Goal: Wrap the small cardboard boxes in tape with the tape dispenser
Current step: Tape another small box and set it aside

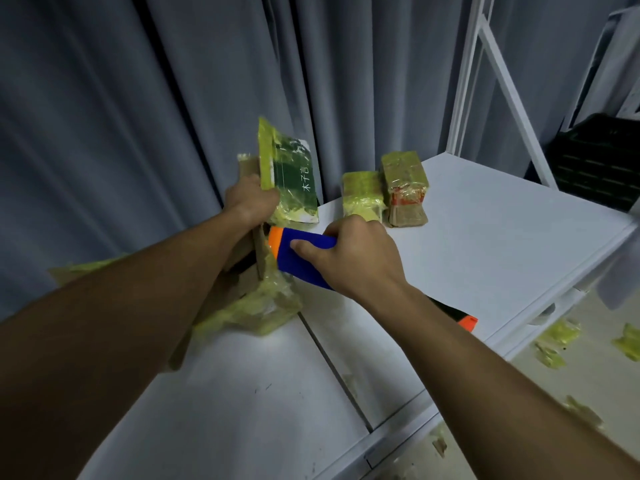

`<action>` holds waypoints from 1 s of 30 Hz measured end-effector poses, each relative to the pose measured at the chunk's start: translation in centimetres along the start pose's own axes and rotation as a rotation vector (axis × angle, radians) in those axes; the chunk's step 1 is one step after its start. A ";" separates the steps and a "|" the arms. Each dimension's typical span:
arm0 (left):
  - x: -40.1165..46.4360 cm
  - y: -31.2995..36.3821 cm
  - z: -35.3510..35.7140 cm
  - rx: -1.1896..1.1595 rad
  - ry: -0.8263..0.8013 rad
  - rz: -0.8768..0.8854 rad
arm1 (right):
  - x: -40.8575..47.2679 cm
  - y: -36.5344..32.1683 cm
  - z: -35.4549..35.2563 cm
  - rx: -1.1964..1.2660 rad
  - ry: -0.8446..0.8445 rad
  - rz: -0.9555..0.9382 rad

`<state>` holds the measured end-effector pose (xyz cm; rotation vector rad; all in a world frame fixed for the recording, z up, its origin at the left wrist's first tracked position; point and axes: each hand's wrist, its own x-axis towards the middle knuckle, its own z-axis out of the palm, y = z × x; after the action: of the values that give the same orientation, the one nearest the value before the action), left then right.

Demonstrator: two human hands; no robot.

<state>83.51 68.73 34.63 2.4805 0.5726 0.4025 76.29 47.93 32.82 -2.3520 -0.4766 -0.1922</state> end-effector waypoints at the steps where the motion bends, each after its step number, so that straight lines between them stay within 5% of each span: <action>1: 0.0 0.1 0.0 -0.067 -0.032 -0.031 | 0.0 -0.2 0.3 -0.009 -0.010 -0.007; 10: -1.5 -0.1 0.0 -0.326 -0.016 -0.180 | -0.6 -2.6 1.8 -0.043 -0.037 0.029; 15: -2.4 0.5 -0.6 -0.410 -0.136 -0.318 | -0.5 -3.4 2.0 -0.103 -0.113 0.049; 22: -3.7 2.0 -1.0 -0.168 -0.192 -0.158 | 0.0 -4.5 2.4 -0.129 -0.136 0.040; 30: -3.8 2.8 -2.7 -0.261 -0.207 -0.200 | 0.8 -5.2 3.7 -0.275 -0.266 0.082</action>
<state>80.00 66.00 37.83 2.1585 0.6322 0.1295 74.96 54.19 33.61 -2.6771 -0.5050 0.1029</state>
